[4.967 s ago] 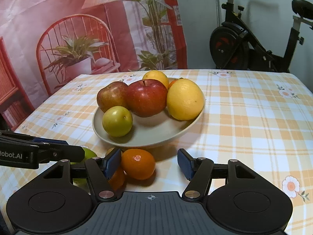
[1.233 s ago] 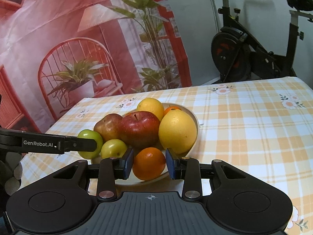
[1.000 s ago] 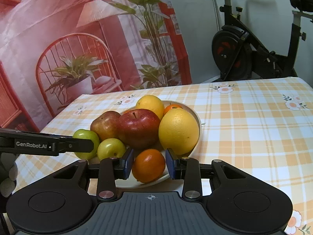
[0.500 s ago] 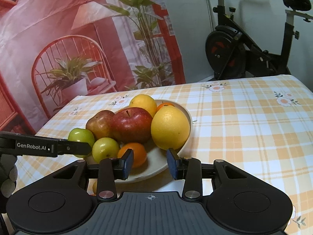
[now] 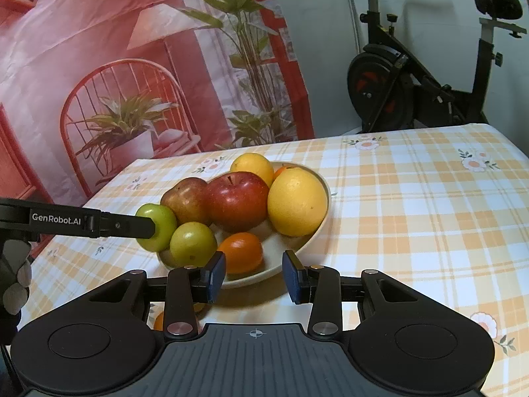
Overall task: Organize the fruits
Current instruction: 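Carry the green apple onto the plate with the left gripper while the right places the tangerine, then open the left gripper and withdraw while the right gripper moves to another tangerine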
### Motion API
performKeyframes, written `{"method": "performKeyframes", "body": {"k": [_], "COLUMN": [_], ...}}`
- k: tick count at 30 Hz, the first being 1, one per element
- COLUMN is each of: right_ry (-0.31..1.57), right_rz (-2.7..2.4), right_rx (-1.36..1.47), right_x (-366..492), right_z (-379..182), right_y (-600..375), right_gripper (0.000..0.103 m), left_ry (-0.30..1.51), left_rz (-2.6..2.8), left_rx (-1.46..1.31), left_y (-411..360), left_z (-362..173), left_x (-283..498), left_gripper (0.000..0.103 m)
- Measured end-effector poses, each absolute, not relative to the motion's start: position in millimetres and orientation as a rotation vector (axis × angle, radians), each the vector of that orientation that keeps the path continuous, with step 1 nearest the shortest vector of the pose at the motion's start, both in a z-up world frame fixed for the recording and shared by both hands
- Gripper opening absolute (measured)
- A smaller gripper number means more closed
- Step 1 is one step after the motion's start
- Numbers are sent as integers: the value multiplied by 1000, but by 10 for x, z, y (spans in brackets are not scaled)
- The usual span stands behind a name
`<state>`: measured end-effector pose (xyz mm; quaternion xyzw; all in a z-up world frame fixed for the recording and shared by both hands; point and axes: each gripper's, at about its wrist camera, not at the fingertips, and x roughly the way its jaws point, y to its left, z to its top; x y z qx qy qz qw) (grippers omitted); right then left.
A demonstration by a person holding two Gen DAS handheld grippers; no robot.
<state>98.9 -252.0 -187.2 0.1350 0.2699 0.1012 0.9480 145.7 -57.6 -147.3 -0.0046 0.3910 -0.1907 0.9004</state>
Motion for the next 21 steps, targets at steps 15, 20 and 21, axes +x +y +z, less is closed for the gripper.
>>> {"method": "performKeyframes", "body": {"k": [15, 20, 21], "right_ry": [571, 577, 578], "right_rz": [228, 244, 248], "right_rx": [252, 240, 238], "right_x": [908, 895, 890], "right_z": [-1873, -1875, -1874], "right_y": [-2372, -2306, -2292], "right_gripper": [36, 36, 36], "left_ry": [812, 817, 818], "left_rz": [-357, -344, -342], "left_rx": [-16, -16, -16], "left_y": [-470, -442, -435], "left_z": [-1458, -1471, -1475], "left_x": [1359, 1347, 1345], "left_gripper": [53, 53, 53]}}
